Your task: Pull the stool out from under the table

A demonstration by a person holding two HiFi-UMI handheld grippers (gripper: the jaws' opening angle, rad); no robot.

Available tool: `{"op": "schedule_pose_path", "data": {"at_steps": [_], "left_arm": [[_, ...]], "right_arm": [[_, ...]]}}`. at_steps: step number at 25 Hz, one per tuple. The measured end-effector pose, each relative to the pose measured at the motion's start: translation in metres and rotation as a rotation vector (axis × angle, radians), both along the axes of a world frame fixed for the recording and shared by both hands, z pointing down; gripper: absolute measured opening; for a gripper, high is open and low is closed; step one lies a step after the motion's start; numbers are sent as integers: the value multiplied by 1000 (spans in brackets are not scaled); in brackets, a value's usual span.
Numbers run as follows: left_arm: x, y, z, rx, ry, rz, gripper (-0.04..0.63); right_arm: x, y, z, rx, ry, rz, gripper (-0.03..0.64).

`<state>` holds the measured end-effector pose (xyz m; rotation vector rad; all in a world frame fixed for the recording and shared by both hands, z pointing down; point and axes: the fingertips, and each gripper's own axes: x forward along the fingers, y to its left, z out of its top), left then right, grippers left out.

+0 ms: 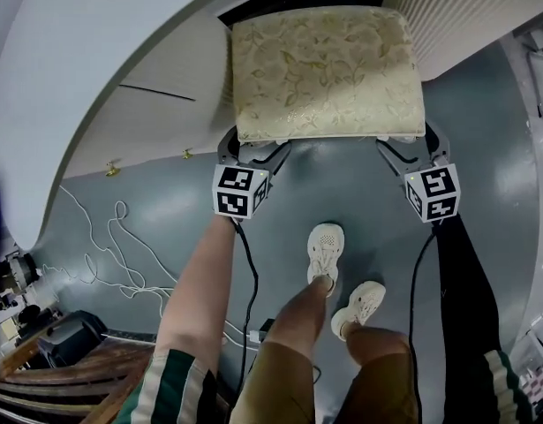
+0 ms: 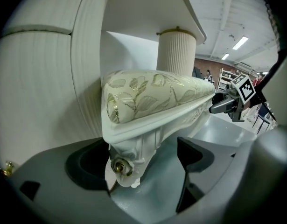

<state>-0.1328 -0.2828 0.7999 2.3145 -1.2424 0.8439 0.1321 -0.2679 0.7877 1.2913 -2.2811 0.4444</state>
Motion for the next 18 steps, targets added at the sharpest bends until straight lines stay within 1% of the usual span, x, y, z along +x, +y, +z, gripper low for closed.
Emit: {"op": "schedule_pose_path", "data": {"at_steps": [5, 6, 7, 9, 11, 18], "left_arm": [[7, -16, 11, -37, -3, -16, 447], [7, -18, 14, -39, -13, -16, 453], [7, -20, 15, -38, -28, -18, 451], [4, -20, 17, -39, -63, -20, 449], [2, -18, 18, -60, -88, -13, 431], [0, -12, 13, -123, -116, 7, 412]], "right_arm": [[2, -9, 10, -37, 16, 9, 452], [3, -11, 14, -48, 26, 10, 443], [3, -12, 16, -52, 37, 10, 419], [4, -12, 18, -48, 52, 6, 407], [6, -12, 19, -50, 61, -2, 388], [8, -10, 15, -101, 81, -25, 373]]}}
